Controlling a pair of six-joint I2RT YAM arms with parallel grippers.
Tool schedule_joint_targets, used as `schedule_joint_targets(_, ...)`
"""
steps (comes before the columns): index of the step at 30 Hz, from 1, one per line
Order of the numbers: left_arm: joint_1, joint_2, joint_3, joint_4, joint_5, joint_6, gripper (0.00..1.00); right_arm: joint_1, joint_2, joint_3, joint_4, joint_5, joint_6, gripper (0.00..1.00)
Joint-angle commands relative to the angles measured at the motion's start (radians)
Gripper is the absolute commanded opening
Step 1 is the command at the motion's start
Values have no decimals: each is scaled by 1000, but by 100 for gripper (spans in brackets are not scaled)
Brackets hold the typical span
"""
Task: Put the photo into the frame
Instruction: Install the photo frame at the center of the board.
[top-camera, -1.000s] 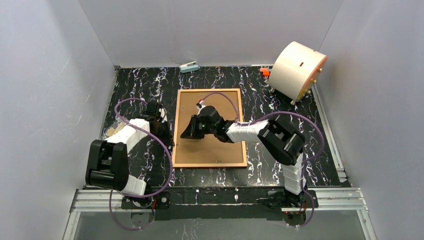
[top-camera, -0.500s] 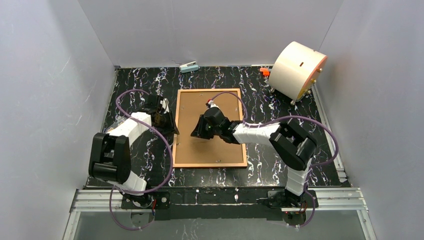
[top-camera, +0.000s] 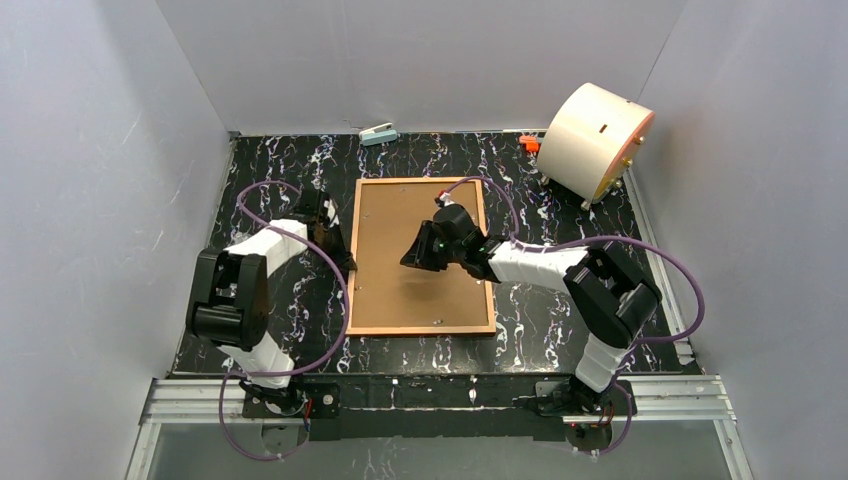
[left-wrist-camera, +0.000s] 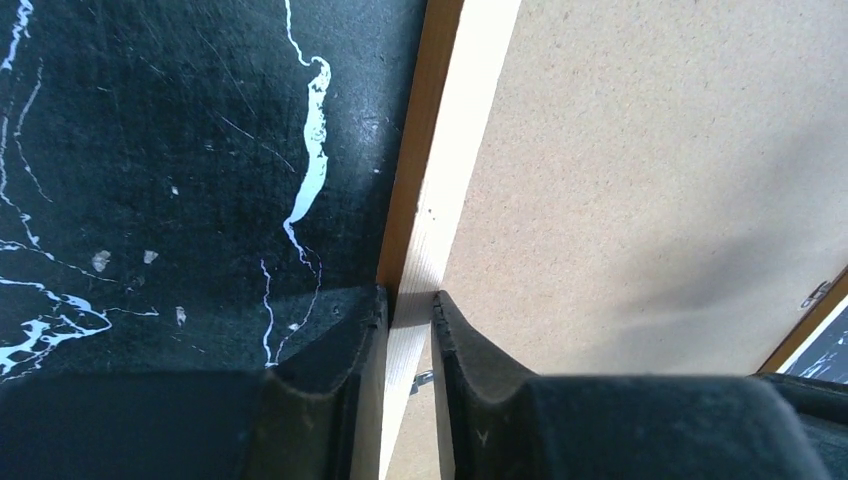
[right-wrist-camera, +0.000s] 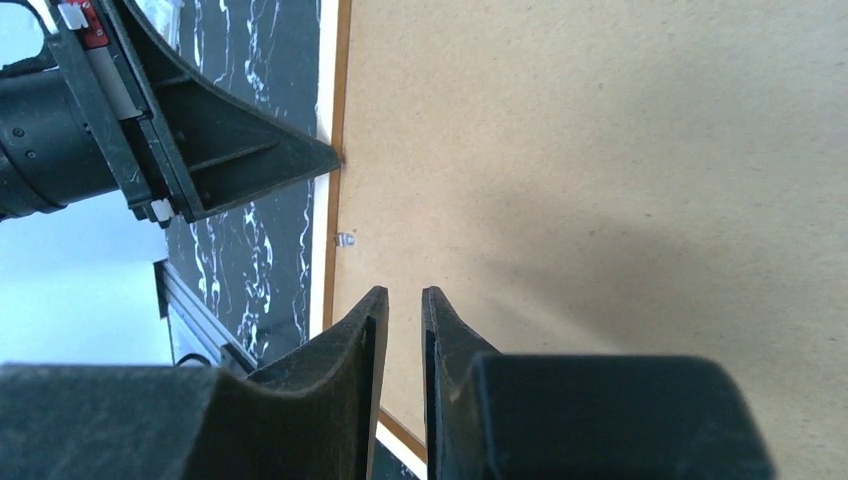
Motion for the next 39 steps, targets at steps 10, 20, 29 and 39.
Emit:
schedule_joint_targets(10, -21, -166, -156, -6, 203, -100, 9, -8, 21, 73, -37, -136, 40, 28)
schedule_joint_targets(20, -32, -227, -94, -89, 113, -96, 48, -18, 142, 213, -10, -192, 35, 46)
schedule_joint_targets(29, -31, -100, -6, -37, 10, -113, 40, -34, 381, 506, -102, -192, 29, 34)
schedule_joint_targets(39, -12, -64, -22, 41, 26, -152, 24, -65, 490, 604, -79, -193, -4, 34)
